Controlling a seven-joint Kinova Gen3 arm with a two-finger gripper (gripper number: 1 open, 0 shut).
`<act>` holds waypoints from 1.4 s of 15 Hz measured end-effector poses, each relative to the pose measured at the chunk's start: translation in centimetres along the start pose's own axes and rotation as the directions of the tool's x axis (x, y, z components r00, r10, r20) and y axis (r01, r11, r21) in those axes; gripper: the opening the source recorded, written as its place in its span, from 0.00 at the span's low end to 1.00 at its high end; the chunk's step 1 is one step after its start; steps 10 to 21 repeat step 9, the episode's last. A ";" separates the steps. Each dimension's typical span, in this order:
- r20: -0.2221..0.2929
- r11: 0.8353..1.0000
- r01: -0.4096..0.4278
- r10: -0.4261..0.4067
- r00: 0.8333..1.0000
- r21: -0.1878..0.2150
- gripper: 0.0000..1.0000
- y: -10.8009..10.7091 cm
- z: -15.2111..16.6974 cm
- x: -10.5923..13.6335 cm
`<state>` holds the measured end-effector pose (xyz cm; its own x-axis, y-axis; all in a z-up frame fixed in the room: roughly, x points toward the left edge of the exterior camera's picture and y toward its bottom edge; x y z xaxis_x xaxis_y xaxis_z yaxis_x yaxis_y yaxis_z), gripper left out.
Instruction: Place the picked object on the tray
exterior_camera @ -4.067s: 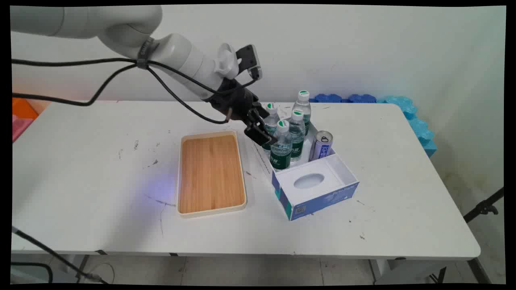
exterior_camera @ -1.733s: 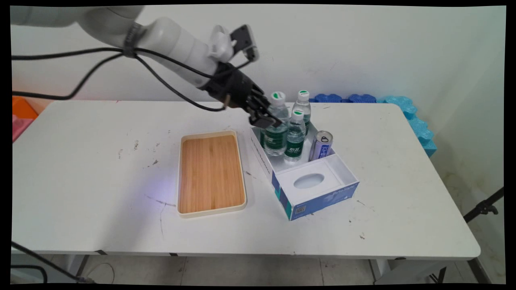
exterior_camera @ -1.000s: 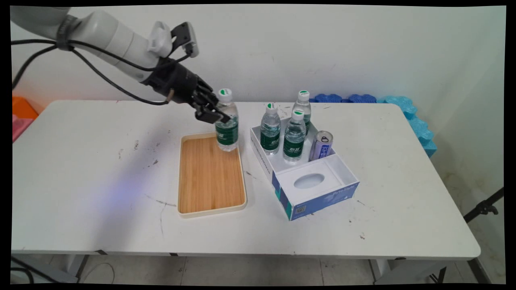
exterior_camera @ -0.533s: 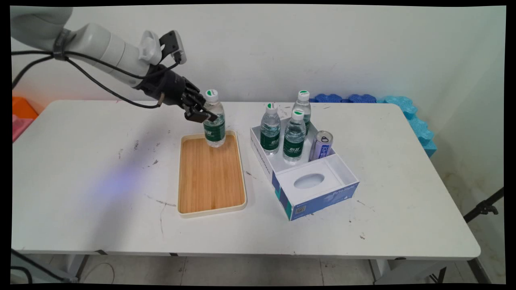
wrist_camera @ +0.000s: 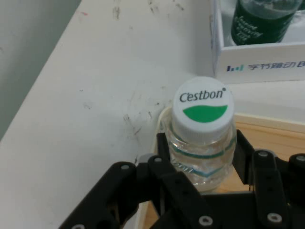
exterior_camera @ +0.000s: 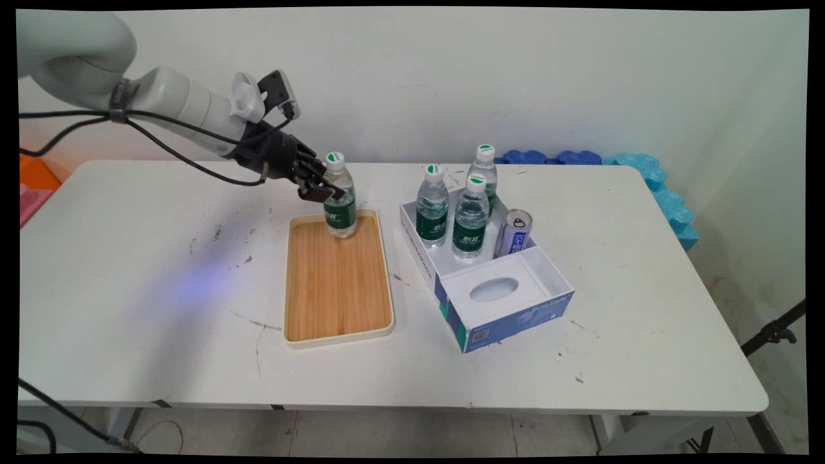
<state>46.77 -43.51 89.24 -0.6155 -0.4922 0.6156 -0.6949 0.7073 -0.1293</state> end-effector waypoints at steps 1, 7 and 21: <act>-0.001 1.000 0.006 -0.006 1.000 0.003 0.00 -0.1 0.2 -0.2; -0.011 0.999 0.030 -0.030 0.999 0.020 1.00 -0.2 1.1 -0.9; -0.013 0.999 0.031 -0.031 0.999 0.021 1.00 -0.2 1.2 -1.0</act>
